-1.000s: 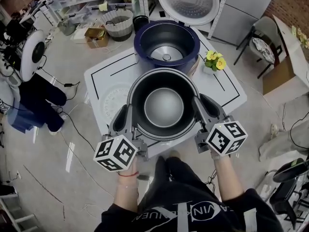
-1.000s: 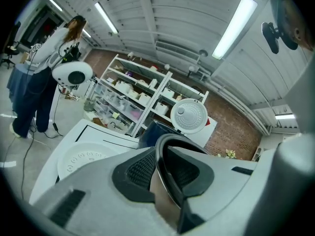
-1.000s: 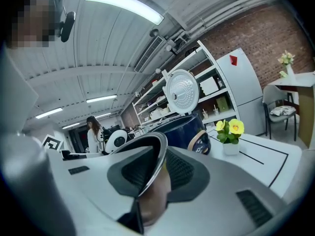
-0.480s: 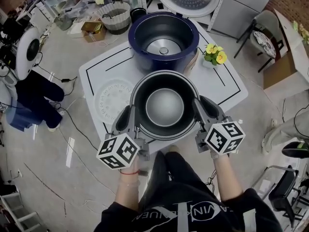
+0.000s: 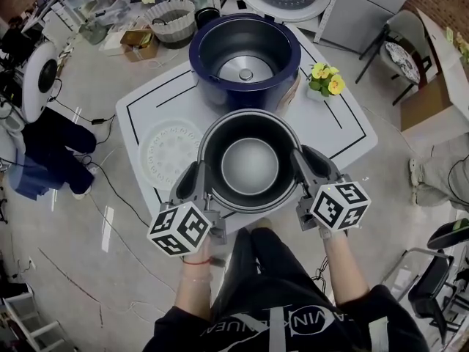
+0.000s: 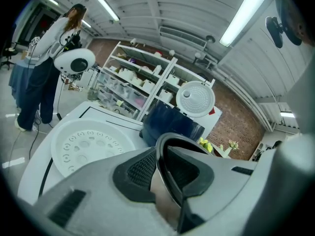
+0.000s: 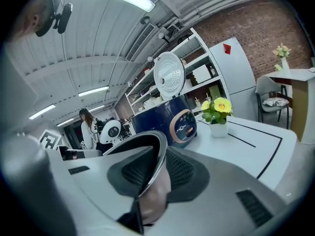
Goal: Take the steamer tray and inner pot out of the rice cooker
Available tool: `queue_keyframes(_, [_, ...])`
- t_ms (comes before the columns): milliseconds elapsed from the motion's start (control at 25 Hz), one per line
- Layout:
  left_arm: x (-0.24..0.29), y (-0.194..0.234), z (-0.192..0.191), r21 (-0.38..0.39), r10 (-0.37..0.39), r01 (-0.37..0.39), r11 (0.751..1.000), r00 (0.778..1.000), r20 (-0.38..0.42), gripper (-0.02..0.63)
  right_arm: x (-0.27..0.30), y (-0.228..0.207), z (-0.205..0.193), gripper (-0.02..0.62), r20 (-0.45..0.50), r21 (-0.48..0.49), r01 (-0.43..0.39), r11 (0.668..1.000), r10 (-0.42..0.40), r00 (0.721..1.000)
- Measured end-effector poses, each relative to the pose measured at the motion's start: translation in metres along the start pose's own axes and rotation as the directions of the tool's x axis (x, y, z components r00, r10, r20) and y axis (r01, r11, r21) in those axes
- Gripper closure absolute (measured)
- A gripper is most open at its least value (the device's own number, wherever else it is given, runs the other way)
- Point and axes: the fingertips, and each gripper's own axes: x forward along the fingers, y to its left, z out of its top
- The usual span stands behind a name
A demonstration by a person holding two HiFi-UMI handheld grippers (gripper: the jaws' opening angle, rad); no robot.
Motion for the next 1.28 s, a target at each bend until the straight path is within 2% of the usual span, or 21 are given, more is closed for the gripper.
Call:
queue_keyframes(480, [0.002, 0.003, 0.001, 0.012, 0.001, 0.0, 1.0, 1.0, -0.009, 0.545, 0.003, -0.001, -0.005, 0.512, -0.023, 0.008, -0.02, 1.0, 0.02, 1.0])
queue_keyframes(840, [0.002, 0.003, 0.001, 0.022, -0.009, 0.009, 1.0, 1.0, -0.016, 0.545, 0.004, 0.0, -0.006, 0.503, -0.047, -0.082, -0.013, 0.997, 0.01, 0.999])
queue_keyframes(1080, [0.002, 0.003, 0.002, 0.062, -0.085, 0.085, 0.994, 0.996, -0.009, 0.545, 0.005, 0.001, -0.005, 0.492, -0.067, -0.154, -0.03, 0.988, 0.02, 0.998])
queue_keyframes(1280, [-0.004, 0.0, 0.015, 0.095, -0.121, 0.119, 0.988, 0.992, 0.021, 0.545, 0.002, 0.005, 0.001, 0.491, -0.087, -0.243, -0.044, 0.969, 0.024, 0.996])
